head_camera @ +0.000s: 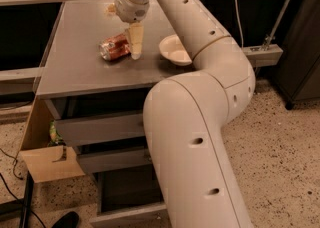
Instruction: Place coke can into bottom drawer
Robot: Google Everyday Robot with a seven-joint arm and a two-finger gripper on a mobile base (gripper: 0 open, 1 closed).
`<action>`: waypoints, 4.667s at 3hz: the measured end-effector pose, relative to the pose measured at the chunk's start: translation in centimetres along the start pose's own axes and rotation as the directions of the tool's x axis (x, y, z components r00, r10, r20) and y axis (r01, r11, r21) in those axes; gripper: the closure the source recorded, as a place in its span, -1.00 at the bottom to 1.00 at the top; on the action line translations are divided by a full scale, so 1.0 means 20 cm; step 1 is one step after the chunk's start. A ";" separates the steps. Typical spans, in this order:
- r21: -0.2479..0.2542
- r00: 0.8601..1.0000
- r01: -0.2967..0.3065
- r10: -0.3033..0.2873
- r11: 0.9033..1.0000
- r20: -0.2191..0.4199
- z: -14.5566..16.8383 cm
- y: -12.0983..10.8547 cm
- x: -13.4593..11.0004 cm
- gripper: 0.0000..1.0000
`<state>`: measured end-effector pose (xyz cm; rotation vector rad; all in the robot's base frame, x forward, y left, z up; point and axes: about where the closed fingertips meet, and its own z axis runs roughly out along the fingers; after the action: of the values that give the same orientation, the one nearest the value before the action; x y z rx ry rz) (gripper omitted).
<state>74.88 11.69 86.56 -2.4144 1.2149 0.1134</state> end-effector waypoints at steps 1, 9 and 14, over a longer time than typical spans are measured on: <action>-0.002 1.000 -0.007 0.007 1.000 0.015 0.02 -0.01 0.00 -0.95; -0.048 0.999 -0.009 0.011 0.999 0.032 0.13 0.01 0.00 0.98; 0.338 0.999 -0.034 0.038 0.941 -0.006 -0.51 0.16 -0.24 1.00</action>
Offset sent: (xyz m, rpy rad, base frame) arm -0.0016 -0.0085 0.0014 -0.0188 0.0635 0.0165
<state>68.35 9.35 95.99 -2.0979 1.1764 -0.0934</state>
